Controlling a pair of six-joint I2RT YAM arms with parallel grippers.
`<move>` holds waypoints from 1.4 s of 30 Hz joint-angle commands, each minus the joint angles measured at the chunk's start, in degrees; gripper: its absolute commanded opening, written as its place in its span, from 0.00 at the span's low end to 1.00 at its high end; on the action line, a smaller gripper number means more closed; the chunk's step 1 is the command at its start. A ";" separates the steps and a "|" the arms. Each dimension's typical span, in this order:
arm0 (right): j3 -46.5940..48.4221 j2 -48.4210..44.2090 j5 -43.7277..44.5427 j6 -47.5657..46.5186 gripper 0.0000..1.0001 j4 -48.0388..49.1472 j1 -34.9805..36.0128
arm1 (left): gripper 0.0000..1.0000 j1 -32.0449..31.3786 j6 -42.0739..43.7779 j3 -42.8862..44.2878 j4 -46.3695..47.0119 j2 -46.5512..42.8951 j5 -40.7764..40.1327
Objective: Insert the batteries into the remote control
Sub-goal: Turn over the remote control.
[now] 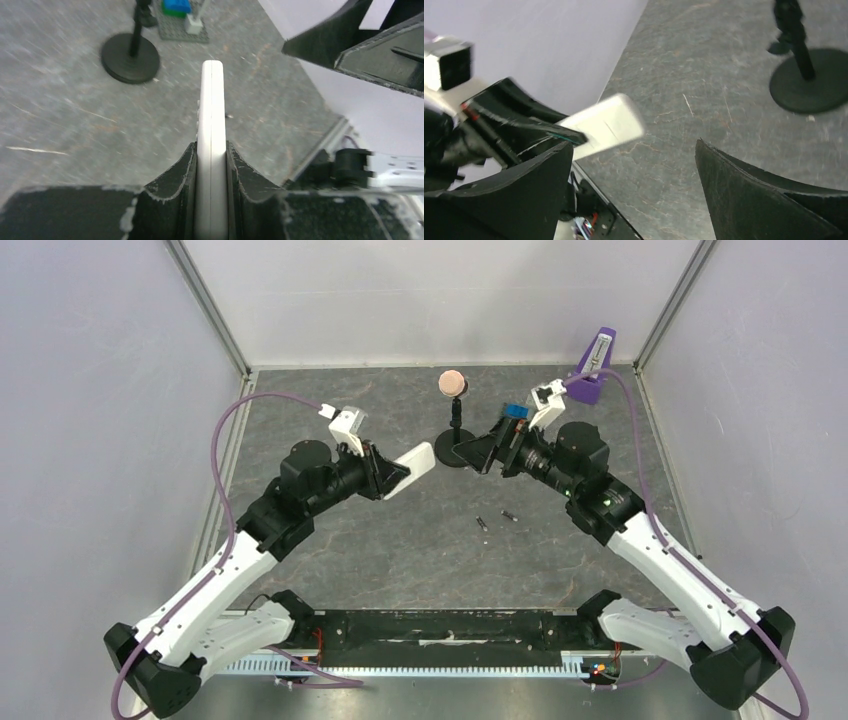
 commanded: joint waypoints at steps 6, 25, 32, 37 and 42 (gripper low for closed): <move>1.29 2.89 -22.53 -15.10 0.96 3.80 -0.28 | 0.02 -0.05 -17.78 2.73 -4.63 1.34 22.50; -16.16 -1.33 -26.70 6.31 0.75 26.63 -0.28 | 0.02 7.74 -35.12 -4.37 22.00 5.75 48.14; -20.33 -0.76 -29.58 15.10 0.56 38.34 -0.25 | 0.02 9.22 -35.18 -4.46 22.34 3.87 53.33; -19.02 0.22 -30.54 16.18 0.59 40.08 -0.27 | 0.02 9.53 -33.99 -3.82 21.47 2.12 55.94; -17.57 1.61 -31.14 15.32 0.62 40.70 -0.28 | 0.02 9.59 -33.12 -3.76 20.07 2.19 57.38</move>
